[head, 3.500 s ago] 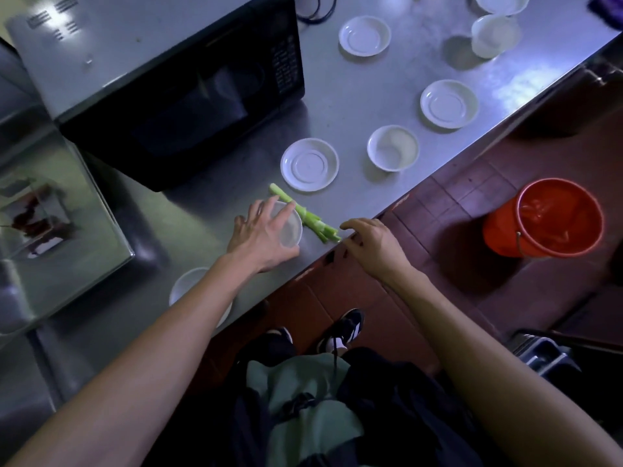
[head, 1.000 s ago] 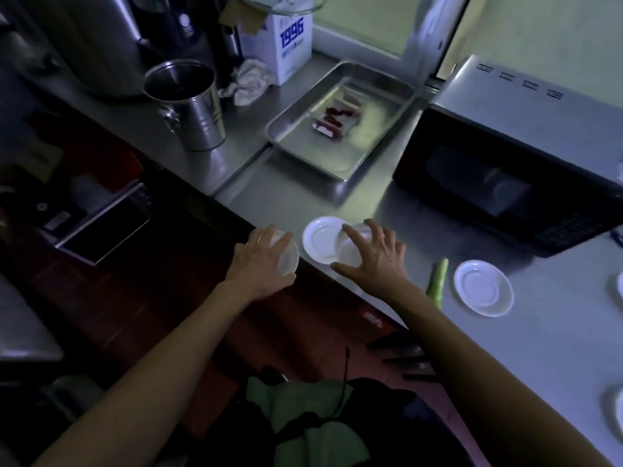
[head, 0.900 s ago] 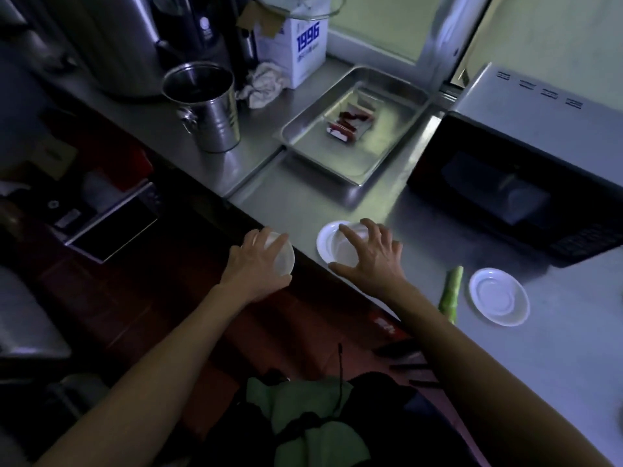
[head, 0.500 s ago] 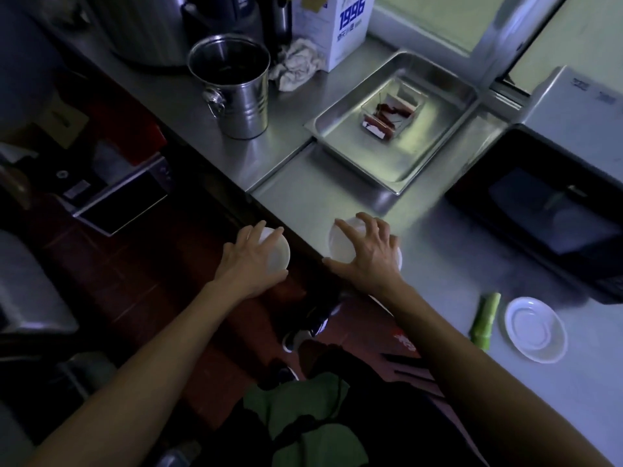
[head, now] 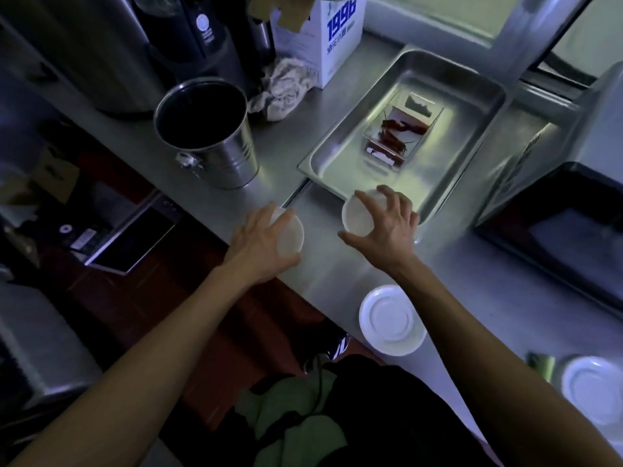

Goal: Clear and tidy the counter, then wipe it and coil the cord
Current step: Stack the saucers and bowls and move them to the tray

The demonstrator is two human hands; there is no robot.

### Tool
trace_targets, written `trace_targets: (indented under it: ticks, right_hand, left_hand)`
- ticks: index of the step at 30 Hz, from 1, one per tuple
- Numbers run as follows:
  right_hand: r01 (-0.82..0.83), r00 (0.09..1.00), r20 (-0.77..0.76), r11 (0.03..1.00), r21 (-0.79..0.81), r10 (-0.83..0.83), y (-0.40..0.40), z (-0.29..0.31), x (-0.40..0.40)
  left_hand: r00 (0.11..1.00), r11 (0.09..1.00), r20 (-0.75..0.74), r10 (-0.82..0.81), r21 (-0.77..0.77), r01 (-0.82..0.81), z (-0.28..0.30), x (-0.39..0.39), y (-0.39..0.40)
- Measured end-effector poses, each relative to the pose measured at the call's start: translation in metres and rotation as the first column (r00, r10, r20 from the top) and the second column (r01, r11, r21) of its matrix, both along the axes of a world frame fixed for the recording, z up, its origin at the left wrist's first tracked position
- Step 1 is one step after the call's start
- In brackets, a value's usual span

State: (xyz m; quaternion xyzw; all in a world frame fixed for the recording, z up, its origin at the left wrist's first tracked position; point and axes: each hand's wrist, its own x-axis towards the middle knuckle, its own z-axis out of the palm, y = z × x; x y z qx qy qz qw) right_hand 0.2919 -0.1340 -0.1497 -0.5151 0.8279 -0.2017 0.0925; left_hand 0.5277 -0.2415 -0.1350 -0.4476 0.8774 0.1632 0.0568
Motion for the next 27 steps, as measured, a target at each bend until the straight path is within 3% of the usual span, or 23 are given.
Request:
trace_targets:
  ticks: [13, 27]
  right_hand:
    - [0.286, 0.956, 0.05, 0.957, 0.037, -0.288, 0.009, -0.002, -0.076]
    - [0.443, 0.893, 0.023, 0.886, 0.138, -0.45, -0.013, -0.007, -0.077]
  left_hand:
    - [0.939, 0.935, 0.025, -0.343, -0.083, 0.344, 0.005, -0.152, -0.073]
    - [0.794, 0.8, 0.097, -0.6, 0.092, 0.593, -0.041, -0.252, -0.126]
